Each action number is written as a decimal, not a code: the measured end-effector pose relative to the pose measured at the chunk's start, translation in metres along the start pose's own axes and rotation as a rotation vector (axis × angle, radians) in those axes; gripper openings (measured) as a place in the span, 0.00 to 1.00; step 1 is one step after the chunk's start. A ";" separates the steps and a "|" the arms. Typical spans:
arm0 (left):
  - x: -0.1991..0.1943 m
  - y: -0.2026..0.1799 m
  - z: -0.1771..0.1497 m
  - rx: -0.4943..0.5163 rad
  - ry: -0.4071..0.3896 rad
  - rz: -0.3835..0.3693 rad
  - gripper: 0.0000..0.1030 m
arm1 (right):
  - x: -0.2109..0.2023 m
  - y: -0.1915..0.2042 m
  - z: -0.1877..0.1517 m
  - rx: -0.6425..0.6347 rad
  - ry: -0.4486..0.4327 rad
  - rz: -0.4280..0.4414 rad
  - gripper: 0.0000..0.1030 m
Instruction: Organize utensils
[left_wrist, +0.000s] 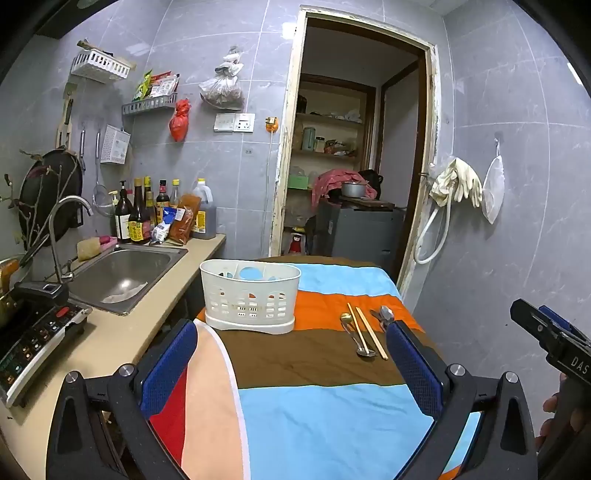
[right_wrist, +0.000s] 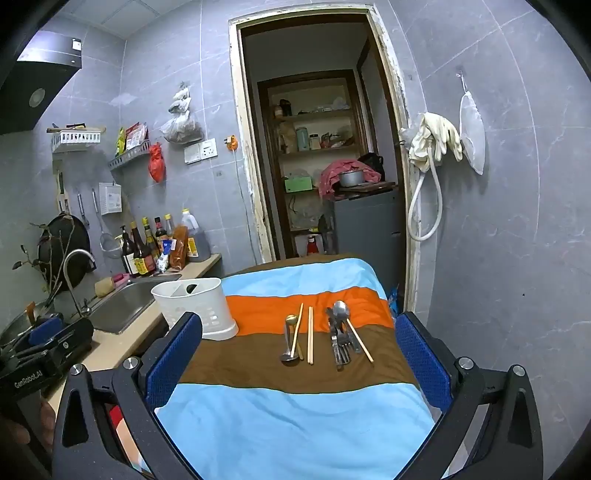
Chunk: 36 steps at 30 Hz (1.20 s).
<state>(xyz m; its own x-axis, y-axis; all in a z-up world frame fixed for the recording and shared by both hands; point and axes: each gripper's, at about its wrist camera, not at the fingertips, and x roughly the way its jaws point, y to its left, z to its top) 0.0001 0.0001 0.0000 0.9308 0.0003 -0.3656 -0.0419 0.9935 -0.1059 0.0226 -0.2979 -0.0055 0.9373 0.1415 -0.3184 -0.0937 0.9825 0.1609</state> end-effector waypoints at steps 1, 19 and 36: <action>0.000 0.000 0.000 0.000 0.000 0.001 1.00 | 0.001 0.000 0.000 0.002 0.001 -0.001 0.99; 0.000 0.003 -0.001 0.001 0.007 0.004 1.00 | 0.014 0.007 -0.005 0.002 0.022 0.017 0.99; 0.002 0.005 0.001 0.001 0.011 0.006 1.00 | 0.014 0.008 -0.004 0.000 0.029 0.020 0.99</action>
<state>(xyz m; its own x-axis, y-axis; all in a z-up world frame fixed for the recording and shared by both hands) 0.0017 0.0055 -0.0006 0.9265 0.0052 -0.3762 -0.0475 0.9935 -0.1030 0.0335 -0.2871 -0.0122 0.9252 0.1642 -0.3421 -0.1120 0.9795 0.1673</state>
